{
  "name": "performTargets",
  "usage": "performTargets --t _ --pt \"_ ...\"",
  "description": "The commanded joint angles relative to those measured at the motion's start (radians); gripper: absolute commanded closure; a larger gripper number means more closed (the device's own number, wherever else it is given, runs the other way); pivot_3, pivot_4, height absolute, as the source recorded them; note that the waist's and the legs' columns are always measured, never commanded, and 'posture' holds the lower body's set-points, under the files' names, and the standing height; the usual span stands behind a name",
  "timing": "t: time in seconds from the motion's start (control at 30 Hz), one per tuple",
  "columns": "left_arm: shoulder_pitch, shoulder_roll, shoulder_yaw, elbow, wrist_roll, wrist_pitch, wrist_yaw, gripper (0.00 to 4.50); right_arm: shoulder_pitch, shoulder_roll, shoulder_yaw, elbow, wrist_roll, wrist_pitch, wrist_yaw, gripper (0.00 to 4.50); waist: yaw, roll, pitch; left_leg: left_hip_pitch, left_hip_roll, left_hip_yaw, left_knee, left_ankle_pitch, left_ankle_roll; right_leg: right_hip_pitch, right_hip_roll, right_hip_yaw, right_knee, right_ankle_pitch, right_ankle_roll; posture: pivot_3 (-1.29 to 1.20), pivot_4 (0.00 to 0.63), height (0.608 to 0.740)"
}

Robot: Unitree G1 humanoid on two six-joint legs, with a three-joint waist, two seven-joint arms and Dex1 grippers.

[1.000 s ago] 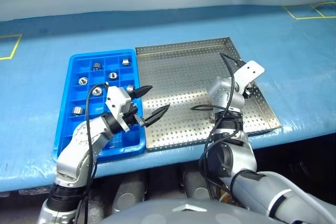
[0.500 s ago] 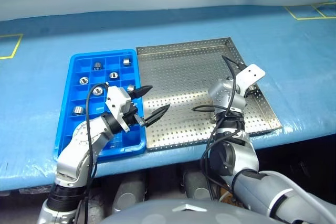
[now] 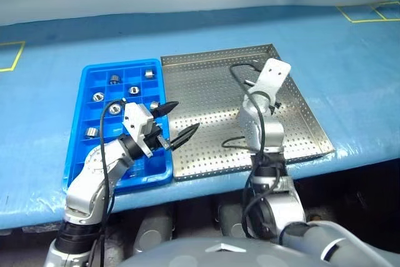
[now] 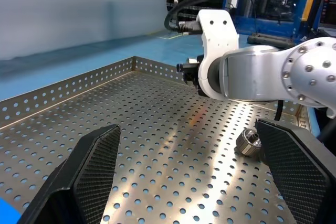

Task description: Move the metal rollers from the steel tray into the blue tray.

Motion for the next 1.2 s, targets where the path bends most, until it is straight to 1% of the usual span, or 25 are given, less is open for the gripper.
performTargets --t 0.03,0.1,0.17,0.3,0.37,0.47,0.5,0.6,0.7,0.8,0.87,1.0,1.17,1.2 --pt "0.024 -0.010 0.048 -0.055 -0.010 -0.050 0.024 0.00 0.044 -0.051 0.131 -0.184 0.018 0.012 0.222 3.68 0.007 0.000 0.000 0.000 0.000 0.000 0.000 0.000 0.000 0.000 0.000 0.000 0.000 0.000 0.000 0.05 0.150 0.740" --pt "0.059 -0.010 0.084 -0.074 -0.003 -0.083 0.039 0.00 0.062 -0.090 0.196 -0.247 0.052 0.022 0.363 3.68 0.011 0.000 0.000 0.000 0.000 -0.001 0.001 0.000 0.000 0.001 -0.001 -0.001 0.000 0.000 0.000 0.07 0.150 0.740" --pt "0.105 -0.021 0.147 -0.098 -0.014 -0.119 0.063 0.00 0.056 -0.113 0.254 -0.279 0.105 0.052 0.503 3.68 0.014 0.000 0.000 0.000 -0.001 0.000 0.001 0.000 0.000 0.001 -0.001 -0.001 0.000 0.000 0.000 0.09 0.150 0.740" --pt "0.197 -0.026 0.238 -0.118 -0.021 -0.183 0.075 0.00 0.019 -0.142 0.344 -0.288 0.134 0.142 0.658 3.68 0.031 0.000 0.000 0.001 0.001 -0.001 0.001 0.001 -0.001 0.000 -0.001 -0.003 0.000 -0.001 -0.002 0.13 0.150 0.740" --pt "0.235 -0.023 0.261 -0.120 -0.013 -0.210 0.076 0.00 0.005 -0.151 0.374 -0.292 0.144 0.187 0.712 3.68 0.043 0.000 0.000 0.001 0.001 -0.002 0.000 0.001 -0.002 0.000 -0.001 -0.004 0.001 -0.003 -0.005 0.16 0.150 0.740" --pt "0.333 -0.012 0.302 -0.136 -0.024 -0.225 0.064 0.00 -0.020 -0.168 0.436 -0.299 0.166 0.258 0.804 3.68 0.062 -0.001 0.000 0.000 0.000 -0.003 0.001 0.001 -0.002 0.001 -0.002 -0.005 0.001 -0.003 -0.006 0.18 0.150 0.740" --pt "0.373 -0.020 0.327 -0.141 -0.048 -0.230 0.063 0.00 -0.028 -0.162 0.450 -0.297 0.177 0.282 0.826 3.68 0.066 -0.001 0.000 0.000 -0.001 -0.003 0.001 0.001 -0.002 0.001 -0.002 -0.006 0.000 -0.004 -0.006 0.20 0.150 0.740" --pt "0.443 -0.035 0.379 -0.141 -0.094 -0.241 0.066 0.00 -0.034 -0.147 0.470 -0.305 0.196 0.327 0.863 3.68 0.082 -0.002 0.000 0.000 -0.001 -0.004 0.001 0.001 -0.002 0.001 -0.003 -0.007 0.000 -0.004 -0.007 0.22 0.150 0.740" --pt "0.487 -0.047 0.400 -0.147 -0.113 -0.276 0.047 0.00 -0.027 -0.144 0.481 -0.340 0.215 0.397 0.881 3.68 0.104 -0.002 0.000 -0.001 -0.001 -0.007 0.001 0.001 -0.003 0.001 -0.004 -0.011 -0.001 -0.007 -0.005 0.24 0.150 0.740" --pt "0.524 -0.044 0.404 -0.149 -0.111 -0.285 0.039 0.00 0.005 -0.179 0.506 -0.422 0.234 0.488 0.898 3.68 0.117 -0.002 0.000 -0.001 -0.001 -0.011 0.001 0.001 -0.004 0.000 -0.005 -0.016 -0.001 -0.009 -0.006 0.25 0.150 0.740" --pt "0.530 -0.043 0.402 -0.148 -0.106 -0.289 0.044 0.00 0.018 -0.195 0.513 -0.454 0.239 0.525 0.899 3.68 0.125 -0.003 -0.001 -0.001 -0.001 -0.013 0.001 0.000 -0.004 0.000 -0.005 -0.018 -0.001 -0.010 -0.006 0.25 0.150 0.740" --pt "0.521 -0.045 0.371 -0.149 -0.108 -0.287 0.041 0.00 0.068 -0.262 0.528 -0.518 0.245 0.593 0.907 3.68 0.135 -0.003 -0.001 -0.001 -0.001 -0.015 0.001 0.001 -0.005 0.001 -0.005 -0.020 -0.001 -0.010 -0.007 0.25 0.150 0.740" --pt "0.494 -0.035 0.339 -0.138 -0.105 -0.276 0.039 0.00 0.102 -0.289 0.534 -0.535 0.248 0.655 0.900 3.68 0.136 -0.003 -0.001 -0.002 0.000 -0.016 0.001 0.002 -0.007 0.002 -0.004 -0.022 -0.001 -0.010 -0.008 0.22 0.150 0.740" --pt "0.488 -0.032 0.334 -0.136 -0.108 -0.273 0.038 0.00 0.107 -0.290 0.537 -0.534 0.243 0.660 0.895 3.33 0.136 -0.003 -0.001 -0.002 0.000 -0.017 0.001 0.002 -0.007 0.002 -0.004 -0.022 -0.001 -0.011 -0.008 0.22 0.150 0.740"
